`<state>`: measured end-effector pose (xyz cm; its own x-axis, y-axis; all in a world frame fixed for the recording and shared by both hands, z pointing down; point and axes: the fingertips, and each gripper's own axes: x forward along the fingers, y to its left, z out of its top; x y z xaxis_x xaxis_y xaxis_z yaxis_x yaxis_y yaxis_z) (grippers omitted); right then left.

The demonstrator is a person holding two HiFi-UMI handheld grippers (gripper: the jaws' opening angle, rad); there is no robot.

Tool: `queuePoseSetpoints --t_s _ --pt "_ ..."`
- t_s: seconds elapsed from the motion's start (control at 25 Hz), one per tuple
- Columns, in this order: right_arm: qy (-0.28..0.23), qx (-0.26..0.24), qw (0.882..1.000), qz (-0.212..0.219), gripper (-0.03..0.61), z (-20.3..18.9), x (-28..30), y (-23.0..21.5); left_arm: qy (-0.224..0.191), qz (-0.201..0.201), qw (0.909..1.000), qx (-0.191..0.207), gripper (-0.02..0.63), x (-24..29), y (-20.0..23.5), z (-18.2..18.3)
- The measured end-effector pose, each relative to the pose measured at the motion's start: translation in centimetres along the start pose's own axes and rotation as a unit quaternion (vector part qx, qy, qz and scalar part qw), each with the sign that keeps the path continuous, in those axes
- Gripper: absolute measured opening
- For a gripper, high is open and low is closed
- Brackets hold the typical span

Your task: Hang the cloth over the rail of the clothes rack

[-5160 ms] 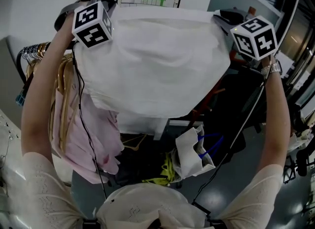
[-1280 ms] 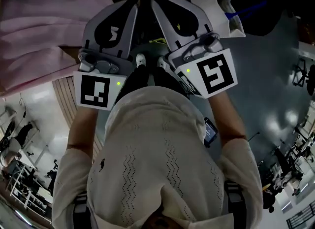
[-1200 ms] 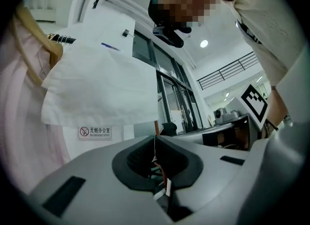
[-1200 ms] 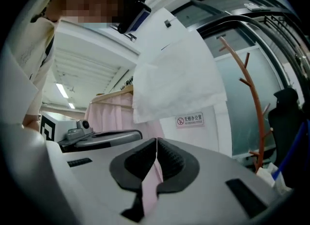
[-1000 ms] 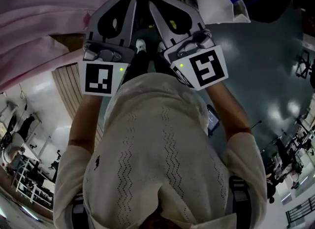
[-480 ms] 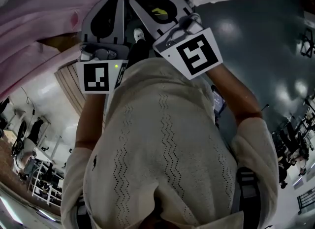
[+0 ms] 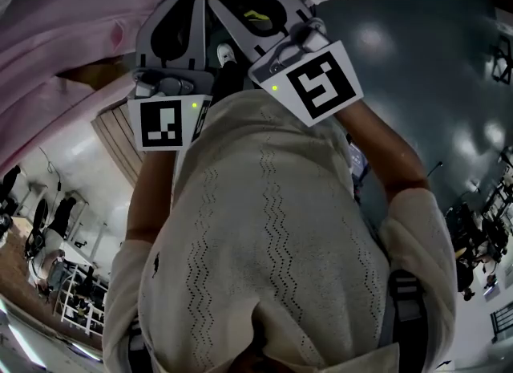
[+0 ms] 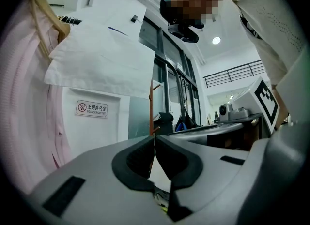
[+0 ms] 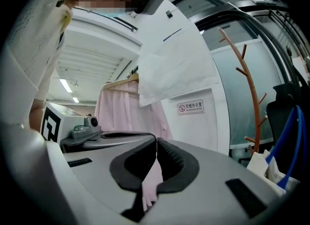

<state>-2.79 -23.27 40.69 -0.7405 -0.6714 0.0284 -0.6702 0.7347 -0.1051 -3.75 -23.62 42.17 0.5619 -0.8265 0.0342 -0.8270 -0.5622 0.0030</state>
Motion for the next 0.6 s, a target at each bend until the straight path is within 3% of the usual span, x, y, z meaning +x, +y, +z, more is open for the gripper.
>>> queuePoseSetpoints --t_s 0.6 --pt "0.004 0.003 1.000 -0.018 0.018 0.31 -0.65 -0.89 0.007 -0.019 0.9998 -0.001 0.017 0.66 -0.97 -0.05"
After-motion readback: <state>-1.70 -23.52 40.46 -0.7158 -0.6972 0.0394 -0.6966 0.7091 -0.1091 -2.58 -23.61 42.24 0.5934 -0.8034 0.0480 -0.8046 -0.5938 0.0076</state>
